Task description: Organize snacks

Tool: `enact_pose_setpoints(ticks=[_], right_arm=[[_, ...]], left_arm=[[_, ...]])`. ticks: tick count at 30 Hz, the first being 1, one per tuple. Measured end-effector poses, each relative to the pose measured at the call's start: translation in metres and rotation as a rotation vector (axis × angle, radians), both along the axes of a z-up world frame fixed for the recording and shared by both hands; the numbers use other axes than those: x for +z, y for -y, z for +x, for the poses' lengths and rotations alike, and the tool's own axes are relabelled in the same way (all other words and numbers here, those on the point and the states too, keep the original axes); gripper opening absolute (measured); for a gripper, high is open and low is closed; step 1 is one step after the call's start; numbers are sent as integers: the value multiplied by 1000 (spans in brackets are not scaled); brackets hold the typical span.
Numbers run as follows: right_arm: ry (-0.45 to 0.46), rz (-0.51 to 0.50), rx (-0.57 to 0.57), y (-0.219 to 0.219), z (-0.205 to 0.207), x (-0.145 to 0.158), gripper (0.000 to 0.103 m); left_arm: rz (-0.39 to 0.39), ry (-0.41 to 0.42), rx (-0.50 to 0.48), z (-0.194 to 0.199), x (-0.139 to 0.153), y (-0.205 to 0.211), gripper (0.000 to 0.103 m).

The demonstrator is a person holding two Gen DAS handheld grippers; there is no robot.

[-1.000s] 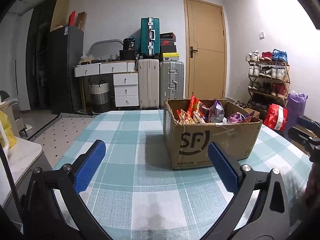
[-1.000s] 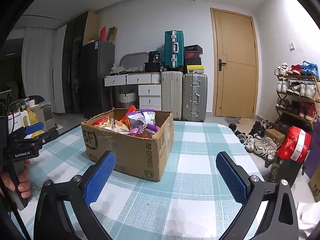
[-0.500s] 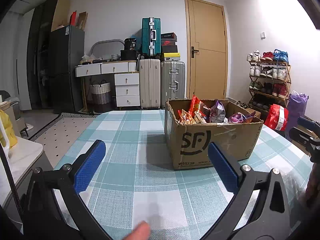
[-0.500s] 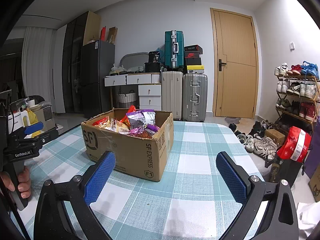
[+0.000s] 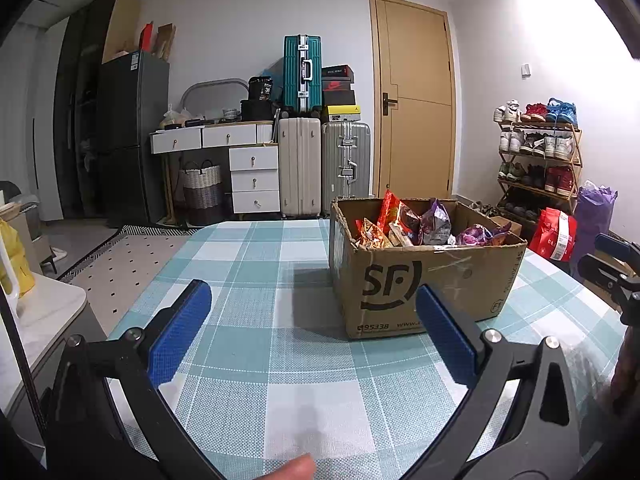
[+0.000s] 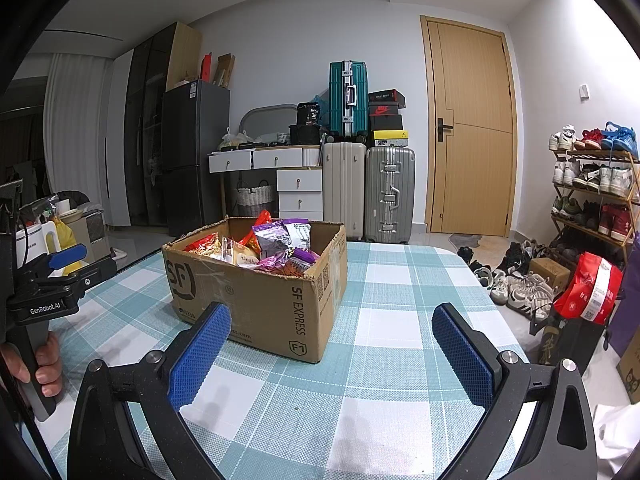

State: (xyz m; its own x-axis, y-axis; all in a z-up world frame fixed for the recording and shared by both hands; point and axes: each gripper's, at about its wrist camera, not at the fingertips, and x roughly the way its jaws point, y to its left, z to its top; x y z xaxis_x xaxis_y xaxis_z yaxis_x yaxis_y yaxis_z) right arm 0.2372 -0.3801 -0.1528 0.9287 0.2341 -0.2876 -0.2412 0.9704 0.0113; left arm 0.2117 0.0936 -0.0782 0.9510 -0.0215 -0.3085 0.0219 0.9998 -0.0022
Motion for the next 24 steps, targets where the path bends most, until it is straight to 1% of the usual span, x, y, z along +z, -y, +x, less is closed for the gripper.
enact_pose_setpoints(ticks=[24], right_arm=[[-1,1,1,0,-1,0,103]], left_arm=[[0,1,0,-1,0,0,102]])
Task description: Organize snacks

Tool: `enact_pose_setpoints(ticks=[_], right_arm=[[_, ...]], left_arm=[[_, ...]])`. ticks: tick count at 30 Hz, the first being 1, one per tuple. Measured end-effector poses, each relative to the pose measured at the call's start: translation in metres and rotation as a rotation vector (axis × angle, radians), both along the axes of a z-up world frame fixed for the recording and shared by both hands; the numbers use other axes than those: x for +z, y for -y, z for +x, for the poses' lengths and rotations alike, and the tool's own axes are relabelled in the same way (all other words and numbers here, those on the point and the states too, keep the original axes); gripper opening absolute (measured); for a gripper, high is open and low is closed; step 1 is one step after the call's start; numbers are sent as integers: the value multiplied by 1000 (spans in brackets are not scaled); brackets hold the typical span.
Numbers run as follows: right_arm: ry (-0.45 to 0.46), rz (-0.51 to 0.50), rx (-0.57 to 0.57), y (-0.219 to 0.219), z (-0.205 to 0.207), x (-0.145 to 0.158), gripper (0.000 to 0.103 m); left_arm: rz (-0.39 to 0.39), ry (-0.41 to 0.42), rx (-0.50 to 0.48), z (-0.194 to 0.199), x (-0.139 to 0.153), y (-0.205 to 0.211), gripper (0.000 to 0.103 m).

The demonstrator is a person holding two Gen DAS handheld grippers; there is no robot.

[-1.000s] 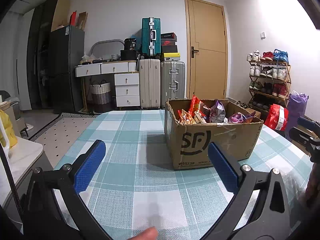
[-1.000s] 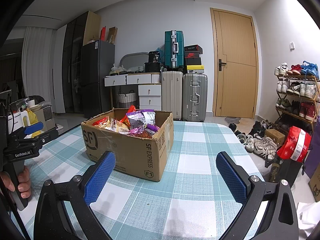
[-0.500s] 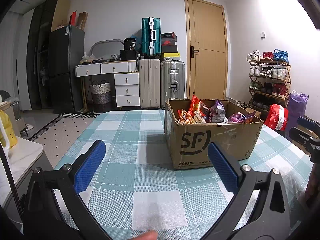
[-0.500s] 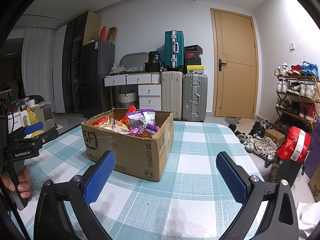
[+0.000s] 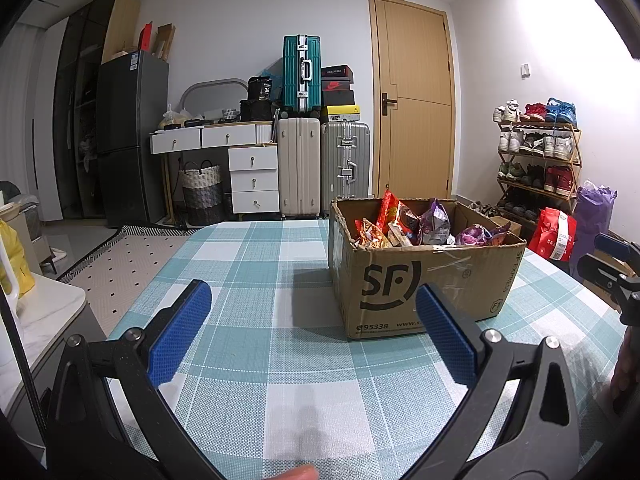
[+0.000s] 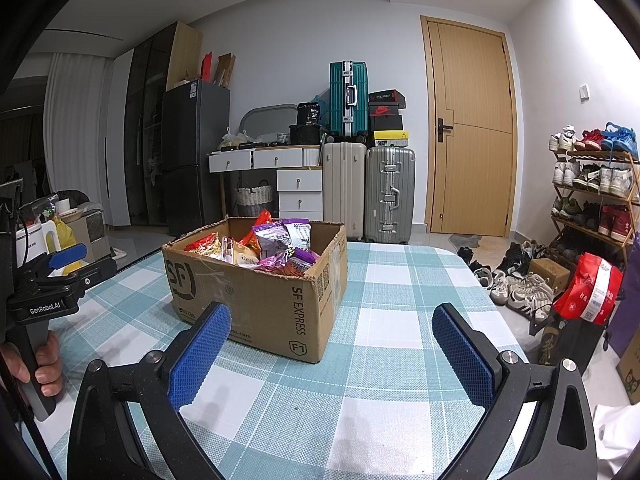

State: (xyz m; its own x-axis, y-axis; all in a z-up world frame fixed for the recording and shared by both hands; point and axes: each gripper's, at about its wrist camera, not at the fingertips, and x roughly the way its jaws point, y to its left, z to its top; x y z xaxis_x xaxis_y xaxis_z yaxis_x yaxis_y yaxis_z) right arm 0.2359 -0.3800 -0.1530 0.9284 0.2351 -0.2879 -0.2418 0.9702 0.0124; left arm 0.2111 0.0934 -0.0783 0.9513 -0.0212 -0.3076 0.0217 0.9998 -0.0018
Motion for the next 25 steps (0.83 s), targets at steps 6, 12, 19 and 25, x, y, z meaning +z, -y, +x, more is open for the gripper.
enact_pose_setpoints(ticks=[6,12,19,25], right_arm=[[0,0,0,0,2,0,103],[0,1,-1,1,2,-1,103],[0,0,0,0,1,0,103],[0,0,0,0,-1,0,103]], left_arm=[[0,0,10,0,0,0,102],[3,0,-9,-2,0,3,102],[4,-1,-10,-1,-1,4,102],[5,-2,-10,-2,0,4,102]])
